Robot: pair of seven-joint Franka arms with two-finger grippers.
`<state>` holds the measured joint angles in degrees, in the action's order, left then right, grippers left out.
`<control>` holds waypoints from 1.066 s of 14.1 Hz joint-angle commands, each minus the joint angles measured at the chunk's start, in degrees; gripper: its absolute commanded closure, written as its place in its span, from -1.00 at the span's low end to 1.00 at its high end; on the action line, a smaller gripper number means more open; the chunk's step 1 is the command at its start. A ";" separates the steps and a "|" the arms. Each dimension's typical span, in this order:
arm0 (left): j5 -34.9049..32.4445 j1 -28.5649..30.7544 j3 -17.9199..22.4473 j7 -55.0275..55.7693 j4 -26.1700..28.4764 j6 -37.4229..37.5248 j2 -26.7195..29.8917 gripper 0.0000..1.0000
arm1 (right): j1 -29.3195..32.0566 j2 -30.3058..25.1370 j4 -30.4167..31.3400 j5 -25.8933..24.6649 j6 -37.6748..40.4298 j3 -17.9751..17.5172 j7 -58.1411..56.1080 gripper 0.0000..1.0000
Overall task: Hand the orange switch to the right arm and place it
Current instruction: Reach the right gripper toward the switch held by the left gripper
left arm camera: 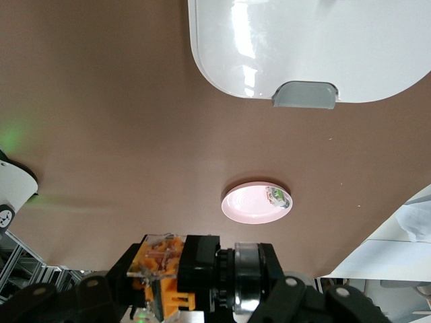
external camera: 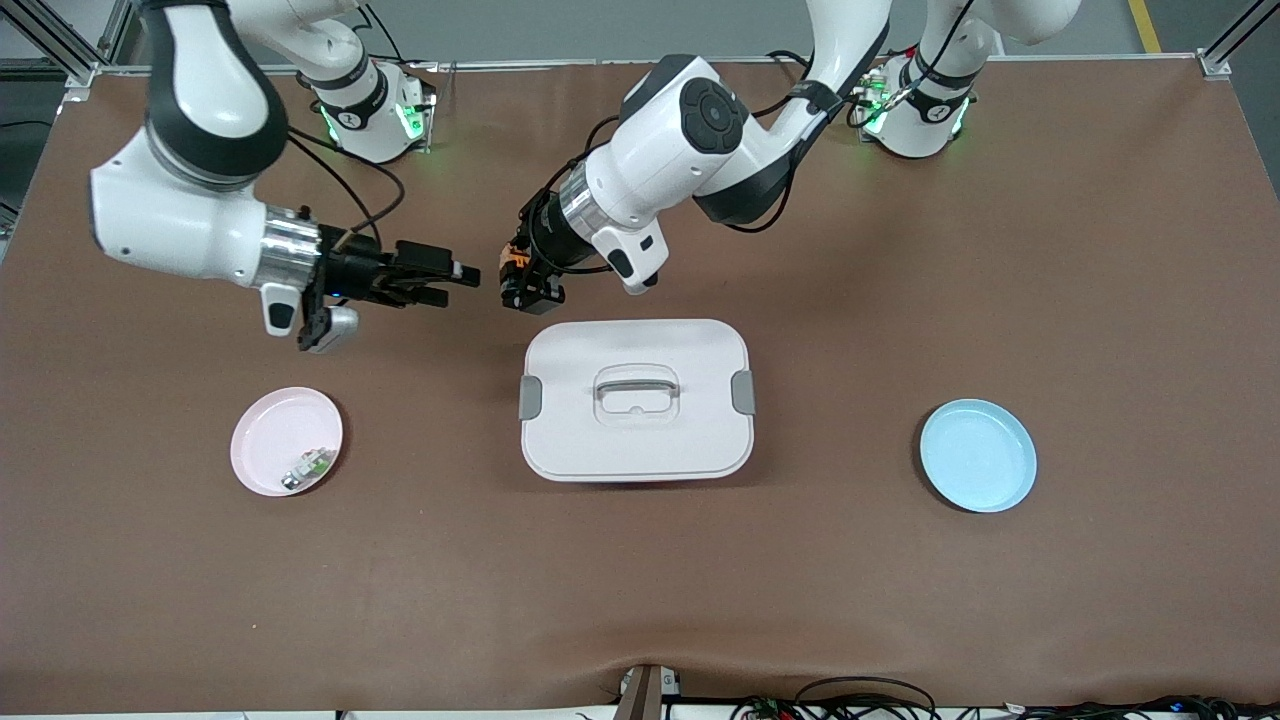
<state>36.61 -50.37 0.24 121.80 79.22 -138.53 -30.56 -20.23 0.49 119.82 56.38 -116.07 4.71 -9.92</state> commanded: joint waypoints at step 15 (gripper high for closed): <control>-1.37 -0.96 0.99 0.90 -1.44 0.19 -0.56 0.50 | -4.28 -1.46 -1.16 1.37 0.50 0.48 9.39 -1.00</control>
<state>36.32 -50.49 0.36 121.80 79.14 -138.45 -30.56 -23.17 0.11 118.39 56.95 -115.41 4.85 -1.71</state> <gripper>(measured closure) 0.273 0.000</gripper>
